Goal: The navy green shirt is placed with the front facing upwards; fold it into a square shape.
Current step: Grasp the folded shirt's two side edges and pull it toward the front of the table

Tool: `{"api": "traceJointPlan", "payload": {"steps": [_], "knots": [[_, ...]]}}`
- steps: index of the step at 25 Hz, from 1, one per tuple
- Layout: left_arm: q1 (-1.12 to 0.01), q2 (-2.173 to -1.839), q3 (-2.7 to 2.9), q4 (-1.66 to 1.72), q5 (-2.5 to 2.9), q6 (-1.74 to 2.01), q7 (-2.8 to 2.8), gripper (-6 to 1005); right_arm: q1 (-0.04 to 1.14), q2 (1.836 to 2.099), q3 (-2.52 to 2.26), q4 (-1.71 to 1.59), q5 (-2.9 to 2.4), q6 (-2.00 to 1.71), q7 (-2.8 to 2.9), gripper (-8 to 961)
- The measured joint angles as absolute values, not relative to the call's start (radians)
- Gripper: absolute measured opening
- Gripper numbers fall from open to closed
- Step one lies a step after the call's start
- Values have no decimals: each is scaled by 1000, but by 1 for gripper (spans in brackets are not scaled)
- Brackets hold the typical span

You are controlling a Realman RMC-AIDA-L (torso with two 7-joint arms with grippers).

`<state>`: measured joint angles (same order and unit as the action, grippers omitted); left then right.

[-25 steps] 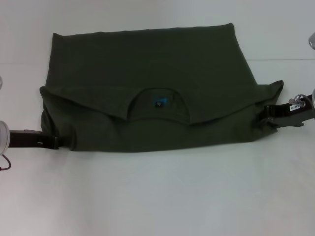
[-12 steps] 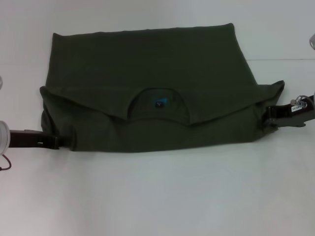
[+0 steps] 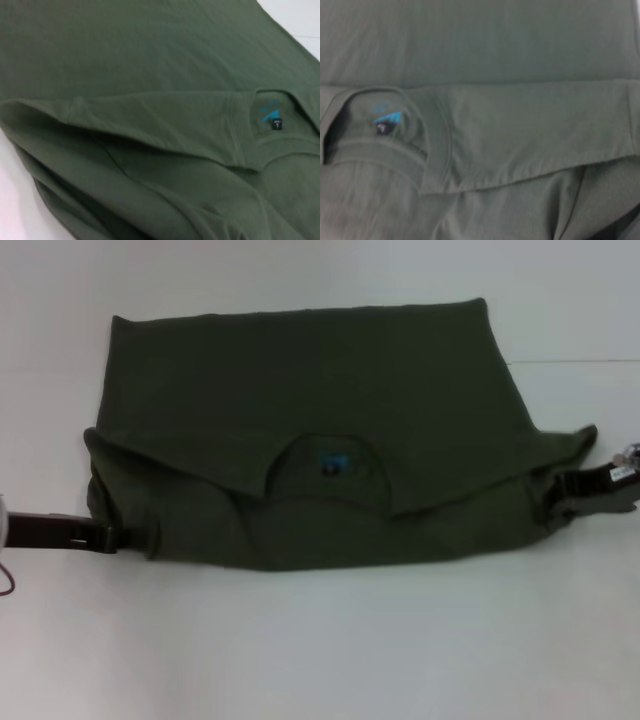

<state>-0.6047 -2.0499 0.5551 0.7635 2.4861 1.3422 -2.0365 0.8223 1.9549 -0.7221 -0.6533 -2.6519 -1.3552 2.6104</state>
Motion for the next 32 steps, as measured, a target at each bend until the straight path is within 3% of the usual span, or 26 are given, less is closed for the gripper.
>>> {"api": "traceJointPlan", "payload": {"steps": [7,14,32], "knots": [[-601,-2023,486,828,2574,1555,-2063,42,796,1924,-724,-676,-2654,-1526,2573,54],[-606,-1994,417,858,2646,1814,-2061,42,770,1919,-727,-666,-2658,-1670,2517,58],[-602,-2001,464,862,2783,2034,-2042,42,736,1922,-803,-666,-2668,-1834,2452,67]]}}
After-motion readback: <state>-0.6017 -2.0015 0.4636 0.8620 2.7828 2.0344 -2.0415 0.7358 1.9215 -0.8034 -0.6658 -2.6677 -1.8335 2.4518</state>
